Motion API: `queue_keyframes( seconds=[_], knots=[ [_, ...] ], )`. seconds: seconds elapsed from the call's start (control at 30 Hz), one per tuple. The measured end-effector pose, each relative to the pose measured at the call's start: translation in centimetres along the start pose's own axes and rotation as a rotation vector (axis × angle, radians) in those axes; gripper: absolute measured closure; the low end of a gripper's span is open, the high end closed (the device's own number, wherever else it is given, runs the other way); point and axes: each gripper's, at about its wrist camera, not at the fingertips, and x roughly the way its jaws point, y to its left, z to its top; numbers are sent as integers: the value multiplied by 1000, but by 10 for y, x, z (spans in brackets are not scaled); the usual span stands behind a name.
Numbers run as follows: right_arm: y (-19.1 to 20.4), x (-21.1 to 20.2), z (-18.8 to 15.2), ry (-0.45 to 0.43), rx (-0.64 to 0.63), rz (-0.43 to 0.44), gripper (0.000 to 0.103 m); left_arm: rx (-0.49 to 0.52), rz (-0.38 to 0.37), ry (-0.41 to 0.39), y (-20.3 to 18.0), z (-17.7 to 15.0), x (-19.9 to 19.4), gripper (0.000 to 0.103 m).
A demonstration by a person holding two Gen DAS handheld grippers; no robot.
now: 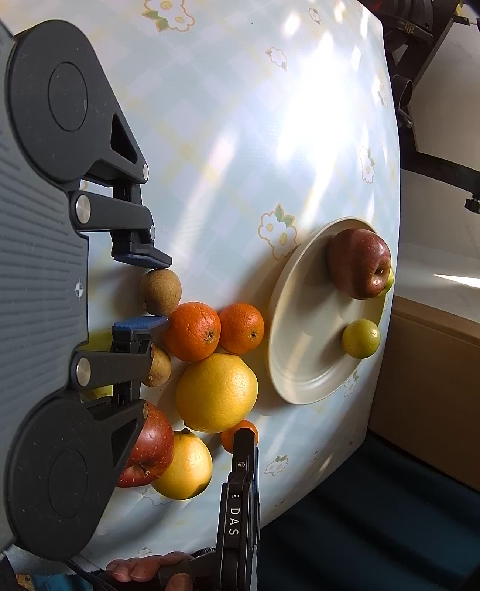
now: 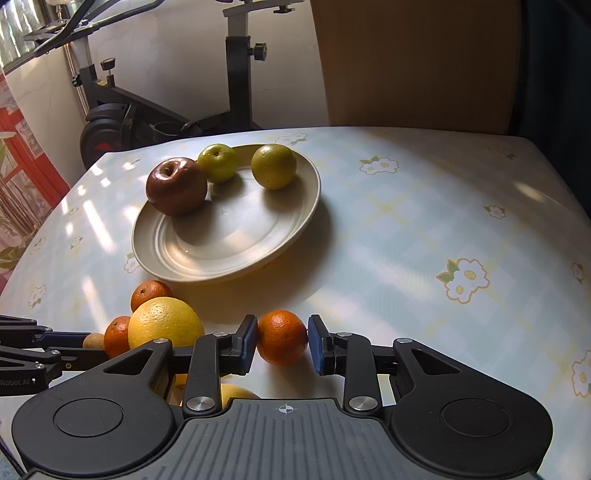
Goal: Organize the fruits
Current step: 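Reach the right tool to an orange while the left tool approaches a kiwi, then close the left tool on the kiwi while the right tool grasps the orange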
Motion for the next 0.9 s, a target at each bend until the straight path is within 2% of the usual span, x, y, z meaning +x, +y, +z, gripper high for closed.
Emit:
queue_keyframes(
  seconds=[0.27, 0.6, 0.9],
  knots=[
    [0, 4, -3, 11, 17, 18, 72, 0, 36, -48, 2, -4, -12, 74],
    [-1, 2, -5, 16, 24, 43, 76, 5, 42, -91, -2, -2, -21, 73],
    [-12, -14, 5, -41, 50, 43, 76, 42, 55, -124, -4, 9, -32, 73]
  ],
)
